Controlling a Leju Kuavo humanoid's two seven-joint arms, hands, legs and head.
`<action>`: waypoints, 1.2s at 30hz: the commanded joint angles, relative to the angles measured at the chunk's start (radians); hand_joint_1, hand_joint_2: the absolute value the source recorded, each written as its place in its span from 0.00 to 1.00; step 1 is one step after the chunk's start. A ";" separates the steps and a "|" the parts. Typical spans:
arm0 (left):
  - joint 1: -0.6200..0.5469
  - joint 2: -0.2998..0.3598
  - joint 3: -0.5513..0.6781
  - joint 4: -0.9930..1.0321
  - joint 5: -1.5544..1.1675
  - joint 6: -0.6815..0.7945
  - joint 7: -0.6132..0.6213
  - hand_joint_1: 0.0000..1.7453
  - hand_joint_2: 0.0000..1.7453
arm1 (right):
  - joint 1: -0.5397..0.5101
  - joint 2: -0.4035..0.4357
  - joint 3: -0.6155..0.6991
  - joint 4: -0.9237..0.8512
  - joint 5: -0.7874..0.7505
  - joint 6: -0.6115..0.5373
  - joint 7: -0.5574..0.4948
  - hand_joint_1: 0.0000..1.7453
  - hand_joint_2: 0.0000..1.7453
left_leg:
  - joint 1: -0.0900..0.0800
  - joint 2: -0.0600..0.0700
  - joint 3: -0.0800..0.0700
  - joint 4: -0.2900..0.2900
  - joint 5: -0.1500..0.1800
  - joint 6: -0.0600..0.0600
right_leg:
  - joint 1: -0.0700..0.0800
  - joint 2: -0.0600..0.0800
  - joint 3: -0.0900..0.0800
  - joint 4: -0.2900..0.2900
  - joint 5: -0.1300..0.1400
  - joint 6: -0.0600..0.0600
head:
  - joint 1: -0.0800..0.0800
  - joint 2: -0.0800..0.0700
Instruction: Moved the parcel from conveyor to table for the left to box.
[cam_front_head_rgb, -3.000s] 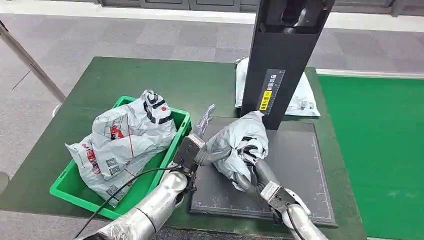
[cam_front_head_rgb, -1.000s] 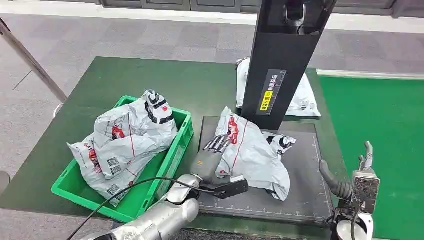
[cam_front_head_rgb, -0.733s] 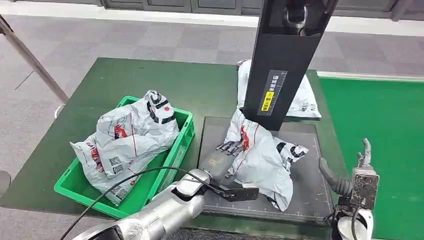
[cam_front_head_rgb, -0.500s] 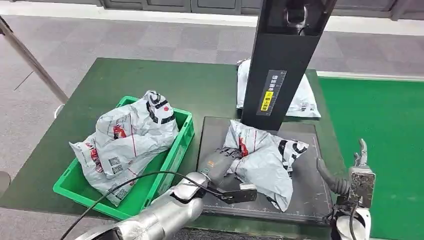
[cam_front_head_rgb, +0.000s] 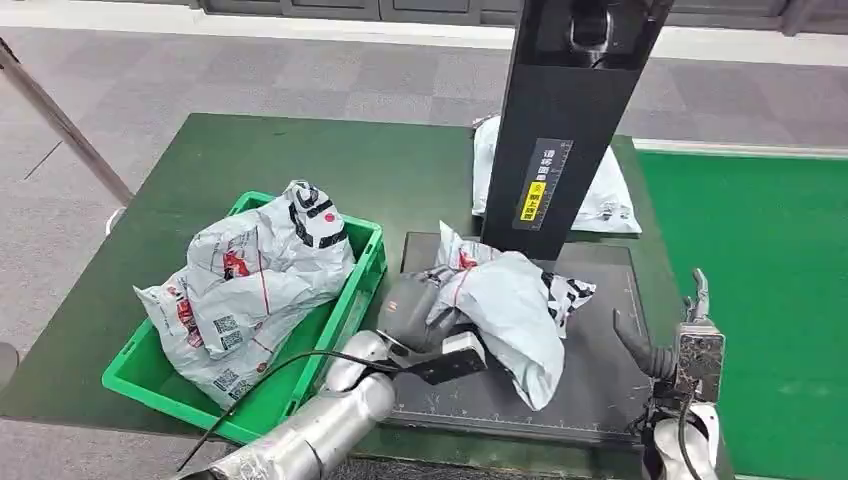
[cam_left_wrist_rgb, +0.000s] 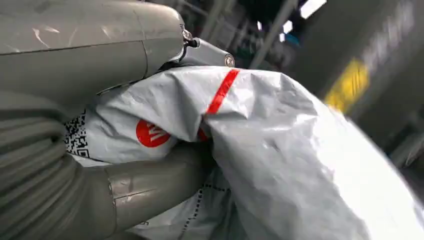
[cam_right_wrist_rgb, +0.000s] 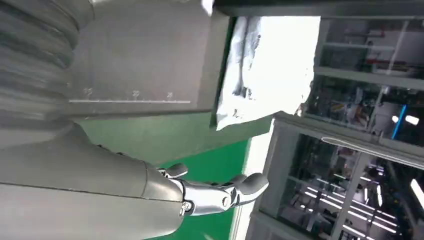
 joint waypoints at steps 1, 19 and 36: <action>0.004 0.024 0.352 -0.197 -0.071 0.003 -0.078 1.00 1.00 | -0.103 0.024 0.062 0.162 -0.019 0.005 -0.024 0.00 1.00 | 0.002 0.009 0.001 -0.002 0.001 -0.001 | 0.002 0.007 -0.001 -0.003 0.003 -0.002 | 0.000 0.000; 0.268 0.148 0.891 -0.859 -0.742 0.003 0.072 1.00 1.00 | -0.004 0.061 -0.022 0.030 -0.051 0.010 -0.062 0.00 1.00 | 0.001 0.010 0.001 -0.003 -0.001 -0.002 | 0.001 0.009 -0.003 0.000 0.000 -0.003 | 0.000 0.000; 0.501 0.425 0.559 -0.688 -0.806 -0.026 0.584 0.21 1.00 | 0.050 0.042 -0.075 -0.025 -0.103 0.049 -0.045 0.00 1.00 | 0.001 0.007 0.001 -0.004 -0.001 -0.003 | 0.001 0.004 -0.002 -0.002 -0.001 -0.003 | 0.000 0.000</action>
